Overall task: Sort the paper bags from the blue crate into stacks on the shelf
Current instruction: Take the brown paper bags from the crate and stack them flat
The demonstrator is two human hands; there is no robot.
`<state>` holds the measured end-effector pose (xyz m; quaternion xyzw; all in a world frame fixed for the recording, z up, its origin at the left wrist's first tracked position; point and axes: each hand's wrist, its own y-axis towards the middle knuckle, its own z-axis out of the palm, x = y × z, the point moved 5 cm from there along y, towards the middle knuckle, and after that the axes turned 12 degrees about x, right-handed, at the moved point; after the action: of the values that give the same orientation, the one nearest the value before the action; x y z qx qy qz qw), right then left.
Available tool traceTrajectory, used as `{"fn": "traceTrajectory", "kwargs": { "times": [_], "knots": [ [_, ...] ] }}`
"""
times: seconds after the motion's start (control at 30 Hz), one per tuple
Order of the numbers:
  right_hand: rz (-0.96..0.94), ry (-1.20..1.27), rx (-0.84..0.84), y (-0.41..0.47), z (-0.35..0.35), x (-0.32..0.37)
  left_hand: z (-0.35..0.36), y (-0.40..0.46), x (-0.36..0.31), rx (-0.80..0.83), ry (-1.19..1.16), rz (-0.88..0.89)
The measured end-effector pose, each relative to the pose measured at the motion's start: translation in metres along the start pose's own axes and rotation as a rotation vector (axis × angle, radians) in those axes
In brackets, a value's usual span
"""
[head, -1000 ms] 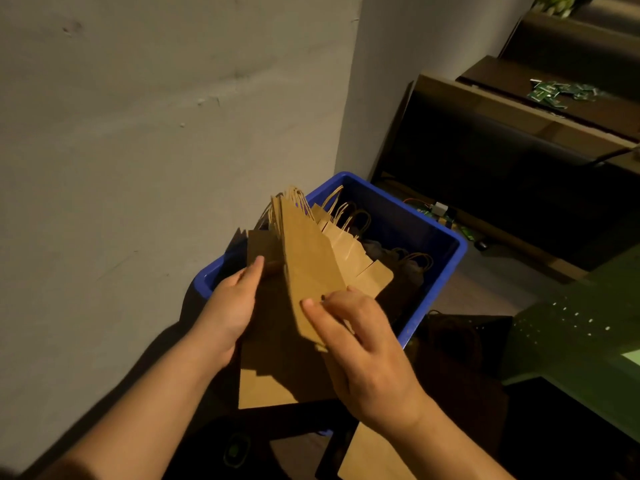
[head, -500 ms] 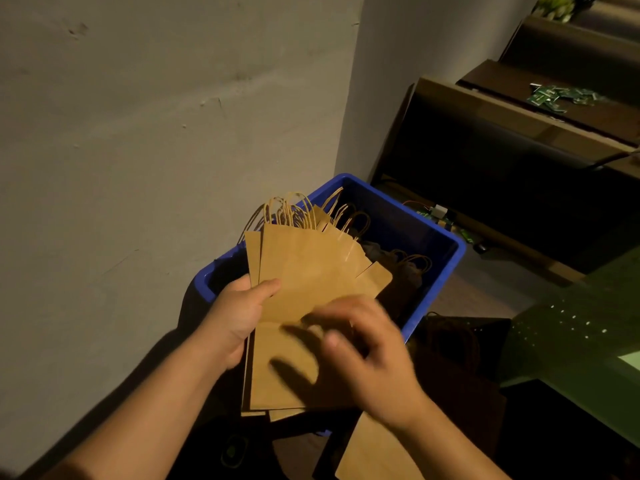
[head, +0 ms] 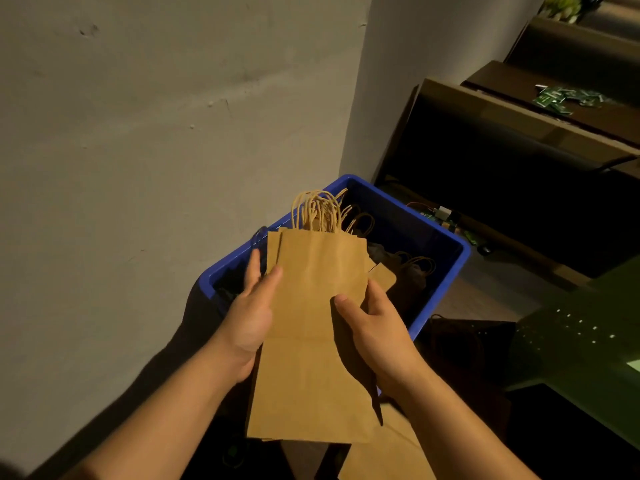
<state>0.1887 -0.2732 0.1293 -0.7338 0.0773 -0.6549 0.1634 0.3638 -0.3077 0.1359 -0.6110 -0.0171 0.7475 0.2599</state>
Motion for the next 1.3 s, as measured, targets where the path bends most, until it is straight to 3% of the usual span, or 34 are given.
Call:
{"fn": "traceTrajectory", "kwargs": {
  "times": [0.1, 0.17, 0.27, 0.47, 0.63, 0.73, 0.83, 0.97, 1.17, 1.3],
  "knots": [
    [-0.021, -0.072, 0.057, 0.000, 0.004, 0.005, -0.002, -0.001, 0.000, -0.009, 0.042, -0.033],
    [0.013, -0.120, 0.006, -0.001, 0.003, 0.003, -0.003, 0.000, 0.000, -0.012, 0.074, -0.045],
    [0.042, -0.019, -0.120, -0.002, 0.004, 0.002, 0.001, -0.001, -0.001, 0.033, 0.090, -0.044],
    [0.015, 0.045, -0.167, 0.000, 0.005, -0.001, -0.005, 0.003, 0.005, 0.006, 0.094, -0.076],
    [0.051, 0.085, -0.071, 0.012, 0.012, 0.000, -0.017, 0.007, 0.011, -0.013, 0.131, -0.200],
    [0.151, 0.147, -0.018, 0.024, 0.009, -0.002, -0.029, 0.010, 0.008, -0.043, 0.135, -0.203],
    [0.246, 0.271, -0.075, 0.045, -0.003, -0.005, -0.041, 0.012, 0.007, -0.064, 0.144, -0.200],
    [0.455, 0.043, -0.191, 0.079, -0.029, -0.017, -0.051, 0.013, 0.009, -0.048, 0.201, -0.212],
    [0.647, -0.032, -0.206, 0.115, -0.037, -0.040, -0.057, 0.014, 0.011, -0.025, 0.218, -0.212],
    [0.811, -0.181, -0.256, 0.151, -0.047, -0.103, -0.063, 0.013, 0.013, -0.029, 0.206, -0.224]
  ]
}}
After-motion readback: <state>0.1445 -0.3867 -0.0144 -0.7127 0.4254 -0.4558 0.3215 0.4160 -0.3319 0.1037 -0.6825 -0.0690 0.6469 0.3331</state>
